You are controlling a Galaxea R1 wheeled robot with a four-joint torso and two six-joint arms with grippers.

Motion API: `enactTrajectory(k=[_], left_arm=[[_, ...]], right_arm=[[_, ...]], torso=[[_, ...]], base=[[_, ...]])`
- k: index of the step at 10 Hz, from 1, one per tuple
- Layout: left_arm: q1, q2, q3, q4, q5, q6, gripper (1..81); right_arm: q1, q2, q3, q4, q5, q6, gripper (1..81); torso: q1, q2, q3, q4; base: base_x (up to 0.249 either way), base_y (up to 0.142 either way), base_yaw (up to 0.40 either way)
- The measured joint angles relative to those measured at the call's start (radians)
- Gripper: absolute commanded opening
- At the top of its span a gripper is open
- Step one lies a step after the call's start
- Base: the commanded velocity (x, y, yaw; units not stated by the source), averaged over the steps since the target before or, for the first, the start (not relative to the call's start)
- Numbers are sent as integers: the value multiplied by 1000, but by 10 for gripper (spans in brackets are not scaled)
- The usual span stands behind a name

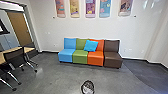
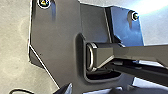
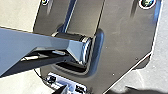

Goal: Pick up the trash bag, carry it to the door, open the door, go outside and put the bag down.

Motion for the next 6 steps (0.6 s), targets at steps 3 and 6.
enactTrajectory(k=[3,6], left_arm=[[9,0,-1,0,1,0,811],[4,0,-1,0,-3,0,811]], right_arm=[[-8,3,-3,0,-3,0,811],[-3,5,-4,0,0,0,811]], torso=[[0,0,0,0],[0,0,0,0]], base=[[114,0,0],[114,0,0]])
